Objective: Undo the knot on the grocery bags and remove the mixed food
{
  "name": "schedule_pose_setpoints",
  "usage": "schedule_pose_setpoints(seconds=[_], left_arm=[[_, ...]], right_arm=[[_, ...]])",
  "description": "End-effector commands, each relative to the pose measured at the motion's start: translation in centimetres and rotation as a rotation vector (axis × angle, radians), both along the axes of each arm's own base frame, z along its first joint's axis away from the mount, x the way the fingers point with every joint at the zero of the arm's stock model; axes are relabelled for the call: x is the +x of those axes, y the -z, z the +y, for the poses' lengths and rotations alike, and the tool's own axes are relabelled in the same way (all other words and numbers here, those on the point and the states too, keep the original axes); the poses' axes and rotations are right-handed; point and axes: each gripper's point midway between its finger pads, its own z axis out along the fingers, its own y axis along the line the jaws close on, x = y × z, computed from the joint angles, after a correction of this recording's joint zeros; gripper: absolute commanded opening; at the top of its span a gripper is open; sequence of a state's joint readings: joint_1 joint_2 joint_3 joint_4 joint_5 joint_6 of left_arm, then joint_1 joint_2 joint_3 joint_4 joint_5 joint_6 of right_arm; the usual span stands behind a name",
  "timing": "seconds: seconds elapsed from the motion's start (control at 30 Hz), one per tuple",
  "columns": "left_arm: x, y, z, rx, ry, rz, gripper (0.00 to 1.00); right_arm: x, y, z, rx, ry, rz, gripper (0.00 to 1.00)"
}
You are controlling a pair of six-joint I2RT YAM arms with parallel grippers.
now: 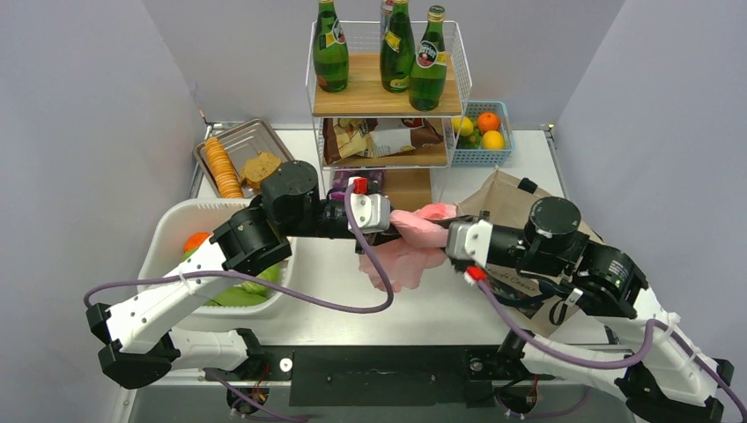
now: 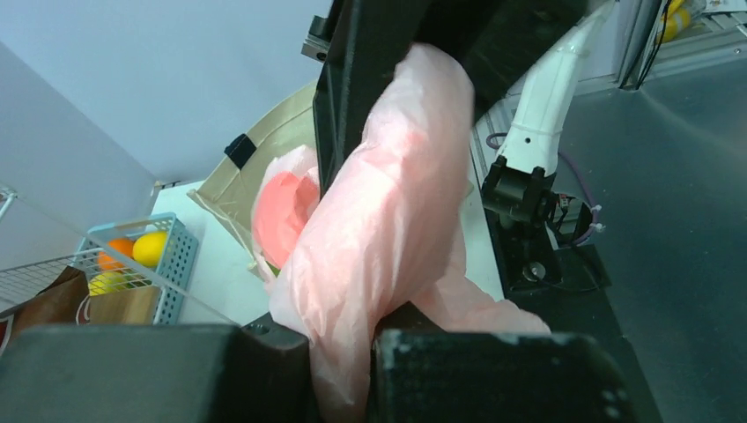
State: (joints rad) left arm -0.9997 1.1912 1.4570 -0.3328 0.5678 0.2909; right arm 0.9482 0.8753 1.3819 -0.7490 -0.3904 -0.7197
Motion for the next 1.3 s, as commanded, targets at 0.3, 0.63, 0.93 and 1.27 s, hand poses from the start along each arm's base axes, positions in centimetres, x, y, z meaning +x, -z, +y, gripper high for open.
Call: schedule_pose_setpoints(seconds=[0.3, 0.63, 0.93, 1.27], left_arm=[[8.9, -10.1, 5.7, -0.347, -0.409, 0.064, 0.64], [10.9, -7.0, 5.4, -0.299, -0.450, 0.053, 0.64], [10.8, -4.8, 4.9, -0.259, -0.422, 0.040, 0.64], [11.6, -1.5, 6.6, -0.195, -0.530, 0.081, 0.64]], right_arm=[[3.0, -6.0, -11.6, 0.279, 0.570, 0.140, 0.00], [3.0, -4.7, -24.8, 0.284, 1.272, 0.090, 0.00], [3.5, 4.1, -28.0, -0.186, 1.433, 0.211, 0.00], [3.8, 18.5, -24.5, -0.687, 1.094, 0.623, 0.06]])
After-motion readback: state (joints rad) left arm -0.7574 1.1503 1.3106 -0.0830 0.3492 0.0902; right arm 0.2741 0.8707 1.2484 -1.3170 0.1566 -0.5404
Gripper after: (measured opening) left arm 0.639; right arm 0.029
